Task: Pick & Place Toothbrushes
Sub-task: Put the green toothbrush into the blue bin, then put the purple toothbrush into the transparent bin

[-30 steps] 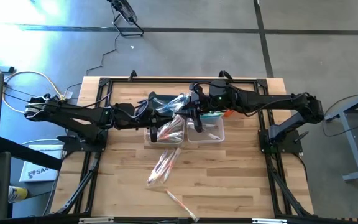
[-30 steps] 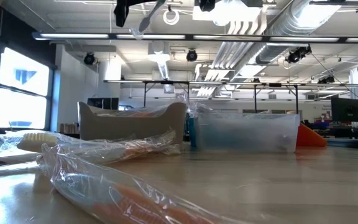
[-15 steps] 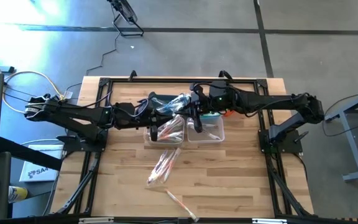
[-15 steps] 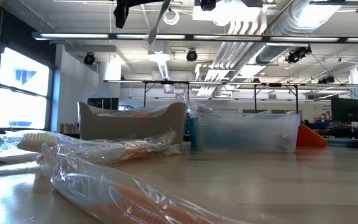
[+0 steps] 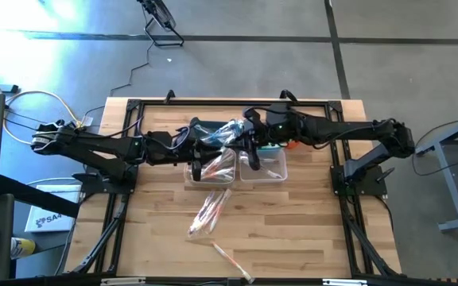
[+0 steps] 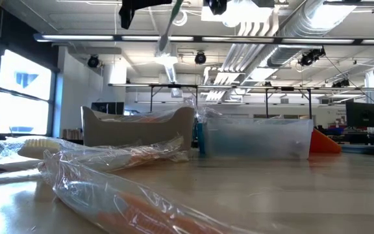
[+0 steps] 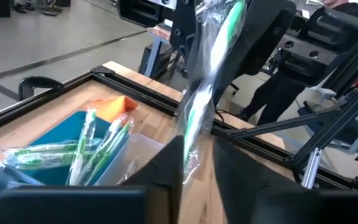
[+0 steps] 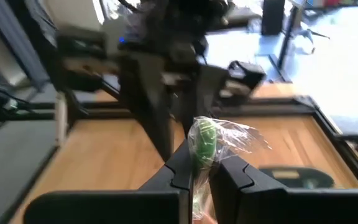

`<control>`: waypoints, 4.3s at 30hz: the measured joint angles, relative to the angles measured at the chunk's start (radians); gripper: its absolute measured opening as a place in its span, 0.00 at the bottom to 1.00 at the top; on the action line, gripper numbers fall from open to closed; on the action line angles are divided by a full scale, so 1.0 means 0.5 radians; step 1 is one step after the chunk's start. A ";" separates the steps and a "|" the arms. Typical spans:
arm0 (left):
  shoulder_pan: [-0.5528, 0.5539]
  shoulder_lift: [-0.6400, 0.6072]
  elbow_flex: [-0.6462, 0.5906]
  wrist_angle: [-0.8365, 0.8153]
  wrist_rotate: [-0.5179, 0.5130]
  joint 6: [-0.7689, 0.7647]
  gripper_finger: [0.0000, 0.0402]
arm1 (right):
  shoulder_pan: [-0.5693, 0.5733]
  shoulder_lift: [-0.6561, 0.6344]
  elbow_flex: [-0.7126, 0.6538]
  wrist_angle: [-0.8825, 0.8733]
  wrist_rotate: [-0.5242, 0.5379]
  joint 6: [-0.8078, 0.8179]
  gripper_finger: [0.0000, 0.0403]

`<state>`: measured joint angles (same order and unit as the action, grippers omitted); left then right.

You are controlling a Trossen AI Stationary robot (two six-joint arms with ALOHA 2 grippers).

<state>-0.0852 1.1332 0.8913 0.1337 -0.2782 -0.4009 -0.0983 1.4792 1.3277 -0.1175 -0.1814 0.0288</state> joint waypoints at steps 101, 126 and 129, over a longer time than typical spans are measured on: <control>0.000 -0.051 -0.001 -0.157 -0.003 -0.089 0.33 | -0.248 -0.936 -0.280 -0.683 0.191 0.011 0.18; -0.552 0.267 0.001 0.411 -0.110 -0.763 0.33 | -0.248 -0.972 -0.282 -0.686 0.028 -0.012 0.16; -0.635 0.326 0.010 0.437 -0.240 -0.800 0.33 | -0.248 -0.971 -0.282 -0.691 0.028 -0.013 0.16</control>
<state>-0.4027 1.2962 0.8965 0.3522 -0.3982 -0.8009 -0.2222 0.9936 1.1870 -0.4630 -0.1673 0.0223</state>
